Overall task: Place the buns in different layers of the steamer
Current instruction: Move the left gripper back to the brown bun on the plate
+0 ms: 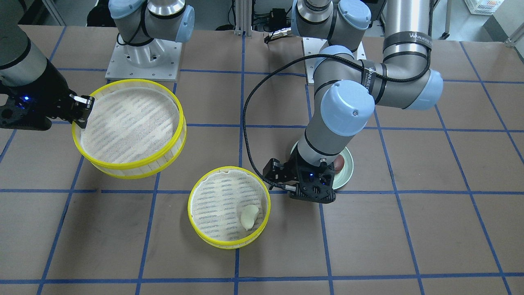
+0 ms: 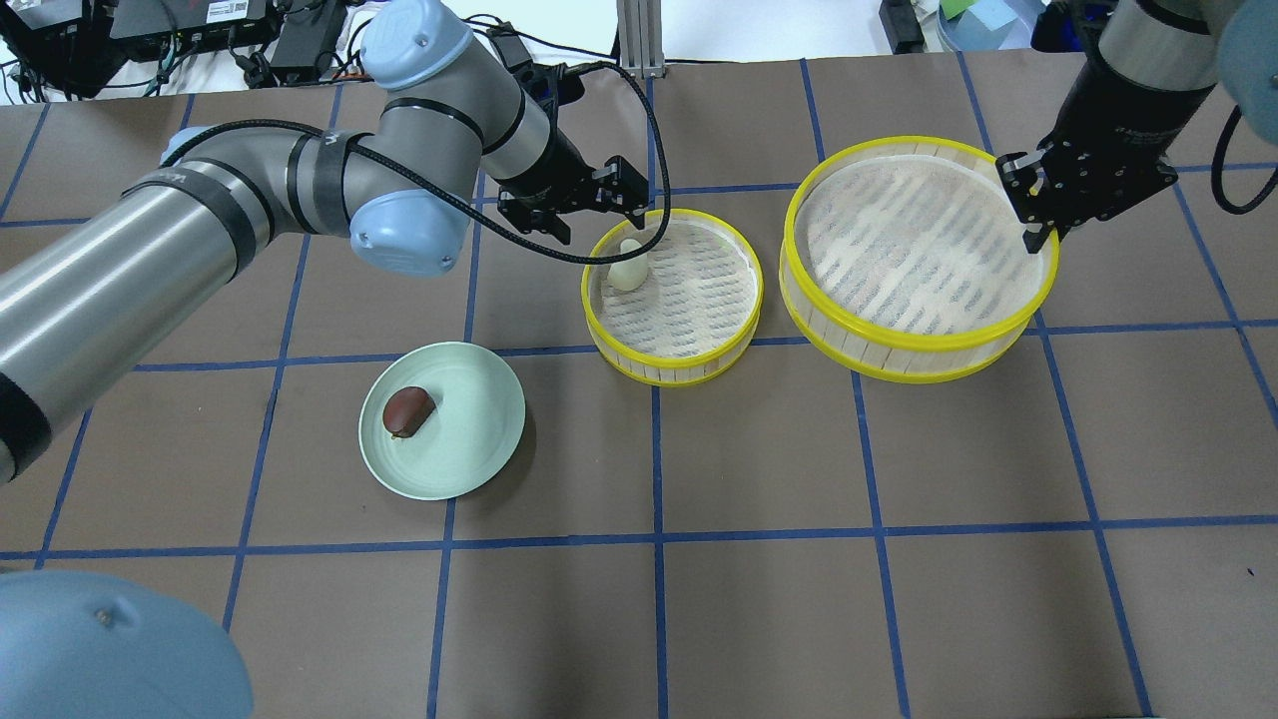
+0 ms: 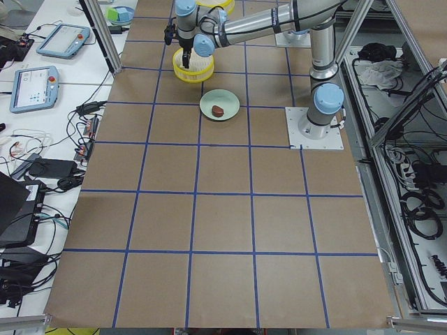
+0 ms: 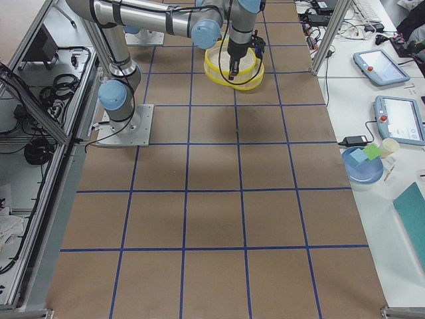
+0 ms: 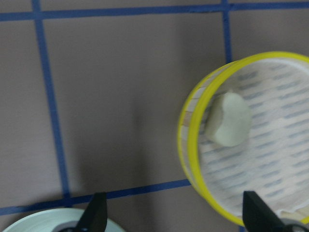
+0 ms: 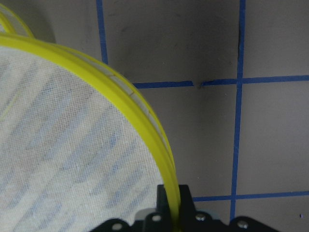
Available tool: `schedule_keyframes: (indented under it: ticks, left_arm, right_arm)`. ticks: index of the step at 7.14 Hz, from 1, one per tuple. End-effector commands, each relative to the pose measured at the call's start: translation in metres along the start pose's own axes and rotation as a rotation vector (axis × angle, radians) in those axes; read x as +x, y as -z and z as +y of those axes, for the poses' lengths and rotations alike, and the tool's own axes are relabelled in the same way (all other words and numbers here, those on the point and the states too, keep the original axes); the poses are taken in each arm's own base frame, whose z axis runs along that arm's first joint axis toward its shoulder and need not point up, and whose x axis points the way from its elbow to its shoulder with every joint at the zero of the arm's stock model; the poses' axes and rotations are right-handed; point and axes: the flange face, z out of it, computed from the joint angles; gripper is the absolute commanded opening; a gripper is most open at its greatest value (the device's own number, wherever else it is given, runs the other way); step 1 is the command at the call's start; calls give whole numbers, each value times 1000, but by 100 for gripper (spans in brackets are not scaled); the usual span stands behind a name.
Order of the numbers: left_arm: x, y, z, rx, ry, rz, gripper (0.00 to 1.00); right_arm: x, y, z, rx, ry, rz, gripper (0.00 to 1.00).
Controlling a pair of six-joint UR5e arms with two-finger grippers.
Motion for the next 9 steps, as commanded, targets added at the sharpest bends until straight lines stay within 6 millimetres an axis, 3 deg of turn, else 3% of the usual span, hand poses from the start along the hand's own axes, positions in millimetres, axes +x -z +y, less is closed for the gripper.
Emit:
schedule_keyframes:
  ticks: [1,2,4,9]
  left_arm:
    - [-49,14,20,-117,-126,-133,100]
    - [-62,1,32,-166,-127,-177,100]
    - [-77,-49,67,-309,-274,-191,100]
    - [-93,-86,67,-391,-408,-145,100]
  right_arm:
    - [-1,0,0,-1,-1,-6,0]
    - [-1,-1,0,-2,0,-6,0]
    - [-1,-1,0,-4,0,-6,0]
    - [-3,-1,0,0,-3,-9,0]
